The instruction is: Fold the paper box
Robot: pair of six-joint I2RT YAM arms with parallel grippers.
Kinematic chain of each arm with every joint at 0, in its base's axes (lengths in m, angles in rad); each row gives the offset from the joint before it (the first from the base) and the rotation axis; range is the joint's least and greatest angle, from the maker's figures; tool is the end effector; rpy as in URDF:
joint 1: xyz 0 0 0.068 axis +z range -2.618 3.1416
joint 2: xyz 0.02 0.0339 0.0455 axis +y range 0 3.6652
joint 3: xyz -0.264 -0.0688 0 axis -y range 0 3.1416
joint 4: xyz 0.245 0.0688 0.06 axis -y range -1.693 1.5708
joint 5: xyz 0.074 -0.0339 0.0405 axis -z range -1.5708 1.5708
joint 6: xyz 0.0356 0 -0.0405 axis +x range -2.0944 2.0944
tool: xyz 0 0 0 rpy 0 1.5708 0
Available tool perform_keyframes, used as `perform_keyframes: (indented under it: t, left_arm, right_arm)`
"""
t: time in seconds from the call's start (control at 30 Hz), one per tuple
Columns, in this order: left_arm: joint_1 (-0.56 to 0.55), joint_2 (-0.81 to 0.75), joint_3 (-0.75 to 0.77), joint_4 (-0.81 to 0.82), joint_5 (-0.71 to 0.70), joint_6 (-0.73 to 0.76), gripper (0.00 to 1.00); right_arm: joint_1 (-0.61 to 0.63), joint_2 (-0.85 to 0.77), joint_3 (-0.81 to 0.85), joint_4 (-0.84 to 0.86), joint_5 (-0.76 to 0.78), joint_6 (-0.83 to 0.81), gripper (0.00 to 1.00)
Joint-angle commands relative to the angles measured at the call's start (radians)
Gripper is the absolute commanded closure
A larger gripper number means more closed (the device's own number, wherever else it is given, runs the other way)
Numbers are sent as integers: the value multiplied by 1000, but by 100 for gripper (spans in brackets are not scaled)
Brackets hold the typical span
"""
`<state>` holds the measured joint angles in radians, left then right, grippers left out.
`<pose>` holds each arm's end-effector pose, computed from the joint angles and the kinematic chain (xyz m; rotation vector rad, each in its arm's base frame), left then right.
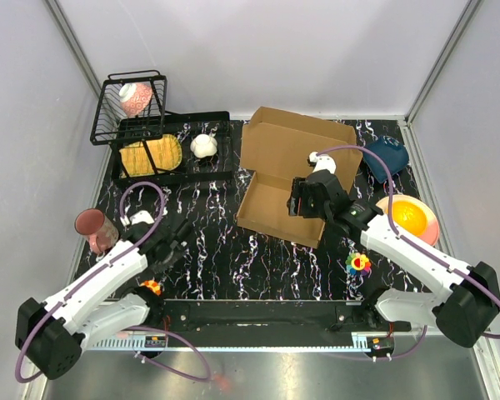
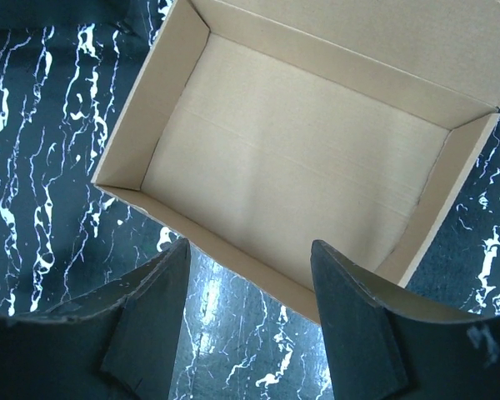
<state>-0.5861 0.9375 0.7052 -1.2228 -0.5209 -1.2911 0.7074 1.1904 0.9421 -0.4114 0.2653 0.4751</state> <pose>0.1165 -0.0561 0.2241 -0.9495 2.4632 0.2924 0.2036 0.1618 0.2902 -0.1133 2.2245 0.3607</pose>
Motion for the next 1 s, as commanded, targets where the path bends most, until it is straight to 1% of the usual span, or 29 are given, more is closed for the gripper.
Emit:
perform_keyframes:
  t: [0.0, 0.07, 0.17, 0.2, 0.23, 0.27, 0.33, 0.47, 0.5, 0.57, 0.6, 0.67, 0.7, 0.77, 0.8, 0.83, 0.9, 0.97]
  left_arm:
    - [-66, -25, -3, -38, 45, -45, 15]
    - [-67, -3, 31, -124, 6, -146, 13]
    - [-66, 72, 69, -179, -47, -189, 12]
    - [-66, 113, 76, -193, -51, -230, 11]
    - [-58, 135, 80, -243, -50, -264, 9]
    - [-54, 153, 76, -248, -36, -276, 7]
    - [-49, 185, 66, -251, -1, -309, 7]
    - [-47, 222, 80, -250, 6, -358, 10]
    - [-44, 242, 85, -247, -2, -361, 10]
    - [-2, 271, 100, -242, -27, -346, 11]
    - [20, 297, 109, -244, -34, -309, 11]
    - [78, 313, 145, -280, -76, -283, 12]
    - [94, 308, 151, -302, -88, -249, 12]
    - [127, 288, 152, -320, -90, -235, 12]
    - [137, 250, 143, -320, -88, -222, 13]
    - [150, 233, 120, -316, -80, -212, 16]
    - [154, 181, 102, -290, -65, -188, 19]
    - [154, 170, 94, -278, -44, -175, 18]
  right_arm:
    - [6, -26, 11, -33, -3, -27, 34]
    - [6, -32, 6, -33, 2, -29, 33]
    - [6, -32, 6, -33, 3, -18, 33]
    - [6, -32, 1, -32, -6, -15, 33]
    - [6, -34, -3, -27, -9, -12, 33]
    - [6, -37, -8, -24, -14, -4, 33]
    - [6, -40, -29, -1, -27, -1, 33]
    - [6, -45, -74, 52, -72, 14, 33]
    - [6, -46, -78, 59, -92, 17, 33]
    - [6, -46, -95, 72, -113, 26, 33]
    - [4, -48, -100, 77, -139, 30, 33]
    - [6, -51, -117, 91, -161, 39, 33]
    - [6, -54, -121, 95, -173, 42, 33]
    - [4, -60, -138, 114, -173, 42, 33]
    - [6, -63, -144, 121, -172, 37, 33]
    - [6, -64, -149, 128, -172, 36, 33]
    - [4, -63, -154, 143, -175, 25, 33]
    - [6, -55, -138, 131, -176, 16, 32]
